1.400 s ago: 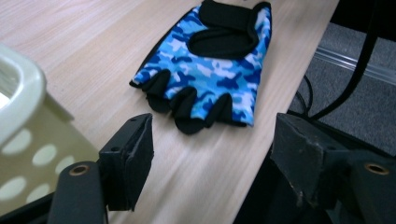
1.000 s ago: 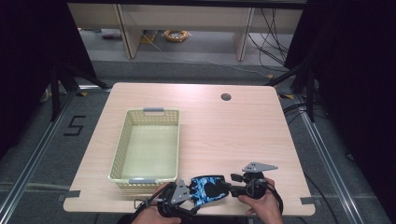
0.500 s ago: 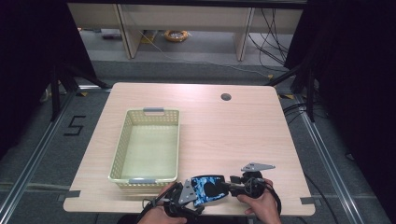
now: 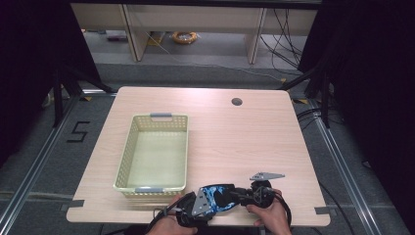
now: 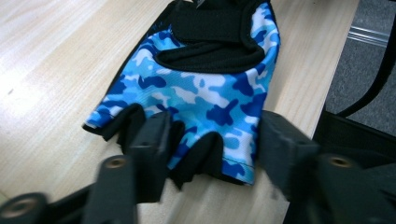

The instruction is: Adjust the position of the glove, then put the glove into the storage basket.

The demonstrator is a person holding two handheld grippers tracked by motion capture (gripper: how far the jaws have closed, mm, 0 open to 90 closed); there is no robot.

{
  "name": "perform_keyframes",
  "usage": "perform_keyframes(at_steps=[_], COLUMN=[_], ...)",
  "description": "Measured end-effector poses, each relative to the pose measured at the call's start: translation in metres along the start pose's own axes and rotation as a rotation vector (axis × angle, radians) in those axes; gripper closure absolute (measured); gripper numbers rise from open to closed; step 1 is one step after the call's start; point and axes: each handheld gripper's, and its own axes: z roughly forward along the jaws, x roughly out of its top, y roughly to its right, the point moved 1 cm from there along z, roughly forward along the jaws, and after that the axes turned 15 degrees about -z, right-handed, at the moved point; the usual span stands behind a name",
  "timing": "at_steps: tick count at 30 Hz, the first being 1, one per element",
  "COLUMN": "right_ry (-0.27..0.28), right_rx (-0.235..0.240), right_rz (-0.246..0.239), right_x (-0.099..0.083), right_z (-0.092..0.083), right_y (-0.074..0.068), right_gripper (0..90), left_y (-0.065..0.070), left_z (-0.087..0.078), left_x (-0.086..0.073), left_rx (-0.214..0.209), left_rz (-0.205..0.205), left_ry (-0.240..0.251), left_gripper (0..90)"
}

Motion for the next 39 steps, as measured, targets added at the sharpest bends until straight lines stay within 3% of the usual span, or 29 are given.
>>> perform_keyframes(at_steps=[1,2,6,9,11,12,13,15,17,18,20,22,26,28,29,30,31,33,35,36,39], right_ry=[0.006,0.019,0.027,0.061,0.064,0.064,0.068,0.083,0.086,0.104,0.104,0.109,0.105,0.125,0.128,0.119,0.139,0.145,0.144,0.150,0.175], right_rx=[0.007,0.029,0.024,0.047,0.051,0.052,0.037,0.042,0.047,0.052,0.052,0.044,0.039,0.050,0.043,0.054,0.036,0.049,0.049,0.028,0.043], right_rz=[0.020,0.007,0.033,0.032,0.029,0.051,0.021,0.022,0.041,0.025,0.049,0.015,0.024,-0.007,0.002,0.044,-0.013,0.017,0.013,-0.017,-0.022], right_x=[-0.001,-0.002,-0.004,-0.006,-0.005,-0.004,-0.005,-0.005,-0.006,-0.006,-0.005,-0.006,-0.004,-0.004,-0.004,-0.004,-0.004,-0.001,0.002,0.004,0.005], right_z=[0.001,0.002,0.001,0.000,0.000,-0.002,-0.003,-0.004,-0.005,-0.005,-0.008,-0.010,-0.013,-0.012,-0.014,-0.016,-0.017,-0.021,-0.025,-0.030,-0.032], right_y=[-0.001,0.001,0.002,0.004,0.004,0.000,0.002,0.003,0.002,0.003,0.001,0.002,-0.004,-0.004,-0.005,-0.009,-0.006,-0.011,-0.013,-0.014,-0.014], right_gripper=[70.9,72.4,83.3,87.0,87.4,87.5,87.6,87.6,87.6,87.6,87.6,87.6,87.6,87.6,87.6,87.6,87.6,87.6,87.6,87.6,87.7], left_y=[0.001,0.001,0.001,0.002,0.002,0.001,0.001,0.002,0.004,0.003,0.004,0.004,0.005,0.005,0.004,0.004,0.004,0.006,0.007,0.006,0.009], left_z=[-0.001,0.000,0.000,0.000,0.000,-0.002,-0.003,-0.003,-0.004,-0.004,-0.004,-0.004,-0.008,-0.009,-0.011,-0.011,-0.013,-0.016,-0.019,-0.021,-0.024], left_x=[0.000,-0.001,-0.002,-0.004,-0.004,-0.004,-0.003,-0.002,-0.001,-0.001,-0.001,-0.002,-0.003,-0.002,-0.001,-0.001,0.000,0.002,0.003,0.005,0.007], left_rx=[-0.007,-0.010,0.013,0.030,0.027,0.026,0.035,0.025,0.025,0.027,0.022,0.019,0.017,0.007,0.000,0.007,0.004,0.002,-0.003,-0.001,-0.001], left_rz=[0.002,0.007,0.056,0.044,0.041,0.047,0.055,0.053,0.062,0.068,0.063,0.064,0.072,0.055,0.062,0.064,0.065,0.064,0.059,0.065,0.072], left_ry=[0.002,0.012,0.018,0.049,0.057,0.046,0.048,0.075,0.073,0.070,0.072,0.075,0.076,0.086,0.078,0.092,0.082,0.103,0.111,0.103,0.103], left_gripper=[55.3,57.8,67.1,72.1,72.5,73.1,74.0,75.0,75.4,75.5,75.6,75.7,75.8,76.1,76.2,76.4,76.4,76.5,76.5,76.5,76.5])
